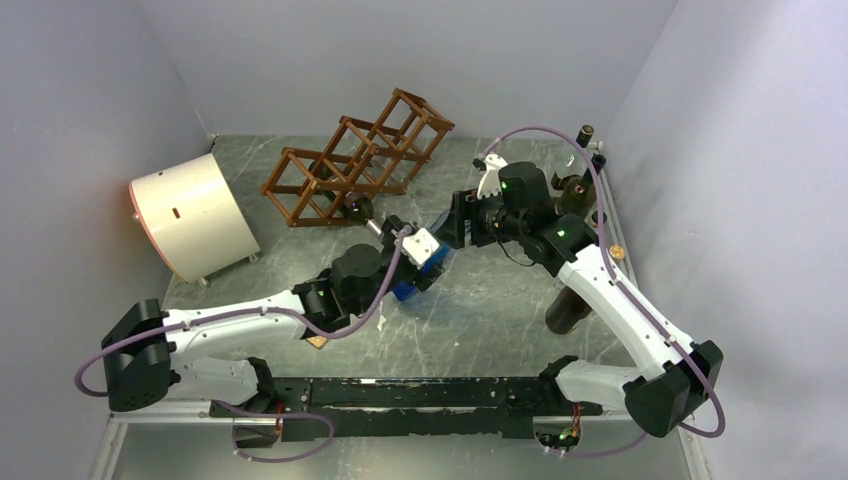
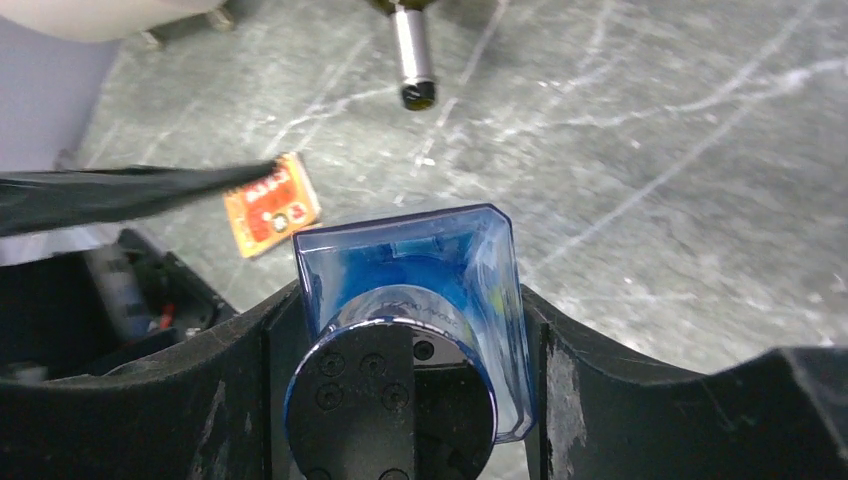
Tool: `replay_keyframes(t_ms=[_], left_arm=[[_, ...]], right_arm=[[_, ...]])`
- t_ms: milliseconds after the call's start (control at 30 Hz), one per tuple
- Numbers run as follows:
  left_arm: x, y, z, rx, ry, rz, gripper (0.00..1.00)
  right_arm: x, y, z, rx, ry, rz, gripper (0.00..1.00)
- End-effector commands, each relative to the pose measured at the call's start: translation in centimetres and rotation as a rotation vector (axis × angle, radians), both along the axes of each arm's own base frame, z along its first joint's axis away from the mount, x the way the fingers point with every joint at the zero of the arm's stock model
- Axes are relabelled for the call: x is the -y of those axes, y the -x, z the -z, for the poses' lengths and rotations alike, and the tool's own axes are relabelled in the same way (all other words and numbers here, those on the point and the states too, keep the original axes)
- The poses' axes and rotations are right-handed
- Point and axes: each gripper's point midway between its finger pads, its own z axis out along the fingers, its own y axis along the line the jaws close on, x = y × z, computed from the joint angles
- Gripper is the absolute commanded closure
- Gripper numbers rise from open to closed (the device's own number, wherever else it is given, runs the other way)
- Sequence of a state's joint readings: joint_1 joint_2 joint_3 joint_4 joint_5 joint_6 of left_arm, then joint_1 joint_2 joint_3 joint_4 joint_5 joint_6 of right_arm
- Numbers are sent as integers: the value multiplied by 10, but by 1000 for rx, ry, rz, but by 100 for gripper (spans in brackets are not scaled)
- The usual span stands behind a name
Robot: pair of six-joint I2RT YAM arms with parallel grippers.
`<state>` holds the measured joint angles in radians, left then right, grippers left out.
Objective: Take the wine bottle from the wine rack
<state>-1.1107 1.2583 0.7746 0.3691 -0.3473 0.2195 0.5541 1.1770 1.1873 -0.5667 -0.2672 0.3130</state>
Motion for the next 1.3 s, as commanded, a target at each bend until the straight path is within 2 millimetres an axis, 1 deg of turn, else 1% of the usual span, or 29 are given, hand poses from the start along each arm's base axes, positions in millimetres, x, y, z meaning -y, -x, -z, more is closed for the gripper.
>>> replay_keyframes(t_ms=[0, 167, 267, 300, 400, 500, 533, 633, 733, 833, 967, 1067, 1267], left_arm=[[5, 5, -74, 100, 203, 39, 10], [1, 6, -81, 112, 215, 33, 9], [-5, 6, -86, 125, 229, 17, 10], [-7, 6, -88, 129, 233, 10, 10], [-13, 3, -92, 140, 240, -19, 10], [-18, 1, -95, 152, 238, -44, 10], [-20, 0, -96, 157, 240, -53, 10], [-25, -2, -96, 170, 241, -77, 9], [-27, -5, -95, 178, 232, -94, 9], [-27, -4, -96, 180, 233, -92, 9], [-30, -4, -98, 182, 243, -95, 9], [-31, -4, -99, 186, 243, -102, 9], [-31, -5, -97, 183, 240, -101, 9]], right_arm=[[15, -23, -44, 131, -18, 141, 100], [37, -41, -60, 177, 30, 284, 100], [55, -55, -66, 201, 93, 391, 100], [63, -62, -68, 212, 120, 443, 100], [80, -80, -71, 235, 188, 539, 100], [96, -99, -73, 246, 250, 607, 100], [109, -110, -69, 234, 270, 638, 100], [124, -129, -67, 224, 291, 662, 100], [141, -141, -64, 219, 351, 693, 100], [157, -151, -64, 224, 382, 706, 100], [173, -161, -58, 216, 404, 703, 100], [177, -169, -51, 212, 386, 682, 100], [187, -177, -52, 225, 371, 705, 100]])
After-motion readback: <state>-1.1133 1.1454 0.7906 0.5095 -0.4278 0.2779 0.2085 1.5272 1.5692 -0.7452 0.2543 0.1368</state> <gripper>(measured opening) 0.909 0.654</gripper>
